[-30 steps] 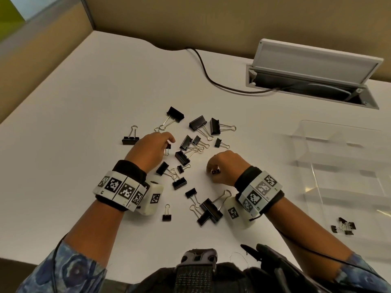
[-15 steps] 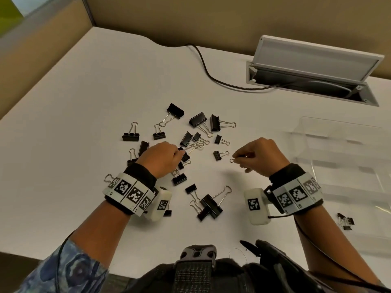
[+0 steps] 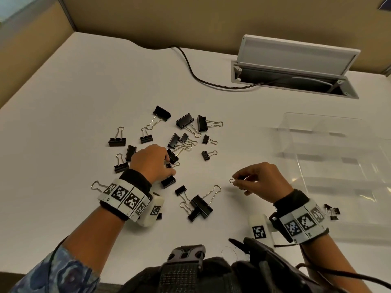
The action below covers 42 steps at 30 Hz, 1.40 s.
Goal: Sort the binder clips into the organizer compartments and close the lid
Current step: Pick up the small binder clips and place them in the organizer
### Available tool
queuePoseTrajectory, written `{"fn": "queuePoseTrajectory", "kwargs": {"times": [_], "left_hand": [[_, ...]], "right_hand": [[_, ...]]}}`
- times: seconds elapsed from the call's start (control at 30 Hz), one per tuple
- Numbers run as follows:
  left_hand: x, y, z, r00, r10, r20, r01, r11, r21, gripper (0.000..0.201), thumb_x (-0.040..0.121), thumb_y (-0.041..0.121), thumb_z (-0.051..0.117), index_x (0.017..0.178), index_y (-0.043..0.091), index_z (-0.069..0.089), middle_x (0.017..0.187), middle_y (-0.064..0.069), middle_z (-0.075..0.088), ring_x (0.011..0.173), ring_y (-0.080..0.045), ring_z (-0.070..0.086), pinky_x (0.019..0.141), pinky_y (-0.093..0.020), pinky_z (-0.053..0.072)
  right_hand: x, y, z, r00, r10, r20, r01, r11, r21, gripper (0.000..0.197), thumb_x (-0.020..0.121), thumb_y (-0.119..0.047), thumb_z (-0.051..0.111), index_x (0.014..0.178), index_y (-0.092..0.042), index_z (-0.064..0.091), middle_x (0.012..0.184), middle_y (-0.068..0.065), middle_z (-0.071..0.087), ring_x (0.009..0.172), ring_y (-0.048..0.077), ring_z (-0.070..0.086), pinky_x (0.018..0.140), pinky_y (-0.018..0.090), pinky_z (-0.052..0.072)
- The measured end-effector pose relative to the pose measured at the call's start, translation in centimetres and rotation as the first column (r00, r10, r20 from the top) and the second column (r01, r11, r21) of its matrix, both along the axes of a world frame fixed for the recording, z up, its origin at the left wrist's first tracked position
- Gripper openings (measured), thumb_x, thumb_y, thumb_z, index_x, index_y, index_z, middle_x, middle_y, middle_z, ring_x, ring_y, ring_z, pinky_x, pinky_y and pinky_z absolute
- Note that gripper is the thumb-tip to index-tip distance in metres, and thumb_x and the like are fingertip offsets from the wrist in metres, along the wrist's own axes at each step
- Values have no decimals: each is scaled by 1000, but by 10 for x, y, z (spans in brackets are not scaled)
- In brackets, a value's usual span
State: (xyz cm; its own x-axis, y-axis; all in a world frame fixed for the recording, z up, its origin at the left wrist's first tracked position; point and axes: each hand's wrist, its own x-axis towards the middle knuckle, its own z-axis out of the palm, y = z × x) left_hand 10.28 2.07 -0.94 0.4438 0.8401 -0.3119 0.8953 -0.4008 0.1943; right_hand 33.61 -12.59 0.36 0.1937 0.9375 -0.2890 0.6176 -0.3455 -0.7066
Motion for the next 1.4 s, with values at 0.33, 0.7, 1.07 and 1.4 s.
{"fn": "queuePoseTrajectory", "kwargs": {"times": [0.33, 0.7, 1.07, 1.4], "left_hand": [[-2, -4, 5, 1000, -6, 2, 6, 1000, -13, 39, 85, 50, 56, 108, 19, 62, 112, 0, 61, 98, -18, 58, 78, -30, 48], [29, -57, 18, 865, -203, 460, 364, 883, -295, 27, 96, 26, 44, 99, 7, 63, 88, -6, 61, 80, -19, 56, 65, -25, 40], [33, -60, 11, 822, -80, 564, 362, 838, -408, 27, 98, 30, 40, 94, 12, 60, 69, 4, 51, 57, -2, 46, 52, -13, 33], [41, -62, 7, 784, 35, 620, 385, 756, -529, 31, 93, 10, 42, 120, 12, 56, 94, 1, 66, 75, -2, 65, 72, -18, 52]], "right_hand": [[-12, 3, 3, 997, 26, -76, -19, 995, 94, 19, 77, -20, 73, 96, -17, 71, 75, -11, 68, 59, 3, 67, 65, 14, 55], [-38, 10, 4, 977, 120, -174, -67, 955, 288, 36, 65, -27, 81, 100, -23, 71, 93, -7, 69, 83, 7, 67, 74, 19, 56], [-32, 9, 3, 968, 129, -217, -69, 961, 267, 21, 70, -19, 79, 86, -30, 72, 87, -5, 67, 75, 8, 65, 73, 22, 55], [-34, 5, 0, 979, 166, -122, -137, 966, 219, 28, 69, -26, 78, 96, -31, 72, 82, -10, 67, 75, 8, 62, 73, 29, 55]]}}
